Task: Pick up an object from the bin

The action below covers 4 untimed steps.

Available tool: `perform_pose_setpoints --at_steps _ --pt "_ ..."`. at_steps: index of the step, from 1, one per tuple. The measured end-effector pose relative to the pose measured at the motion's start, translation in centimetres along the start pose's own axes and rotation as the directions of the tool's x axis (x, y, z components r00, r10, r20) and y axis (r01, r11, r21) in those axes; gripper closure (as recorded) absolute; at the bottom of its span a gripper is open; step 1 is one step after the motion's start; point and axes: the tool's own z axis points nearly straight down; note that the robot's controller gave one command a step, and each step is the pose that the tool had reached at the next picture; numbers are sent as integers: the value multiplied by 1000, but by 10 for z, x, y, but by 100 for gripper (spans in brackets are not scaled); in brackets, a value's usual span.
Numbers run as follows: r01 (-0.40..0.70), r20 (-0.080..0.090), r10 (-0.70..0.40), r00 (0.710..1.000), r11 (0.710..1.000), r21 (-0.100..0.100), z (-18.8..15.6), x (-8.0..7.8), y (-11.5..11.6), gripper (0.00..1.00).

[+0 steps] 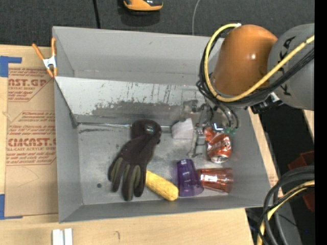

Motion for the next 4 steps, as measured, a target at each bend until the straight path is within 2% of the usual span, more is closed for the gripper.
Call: perform_pose_setpoints --at_steps 1,2,3,4 --pt "0 8 0 1000 1000 0 -5 -1 0 0" --pt "-44 11 44 999 999 -1 65 23 -5 0" --pt "-55 1 55 999 999 0 82 50 -25 0" --pt "-288 6 288 958 958 -2 92 62 3 0"
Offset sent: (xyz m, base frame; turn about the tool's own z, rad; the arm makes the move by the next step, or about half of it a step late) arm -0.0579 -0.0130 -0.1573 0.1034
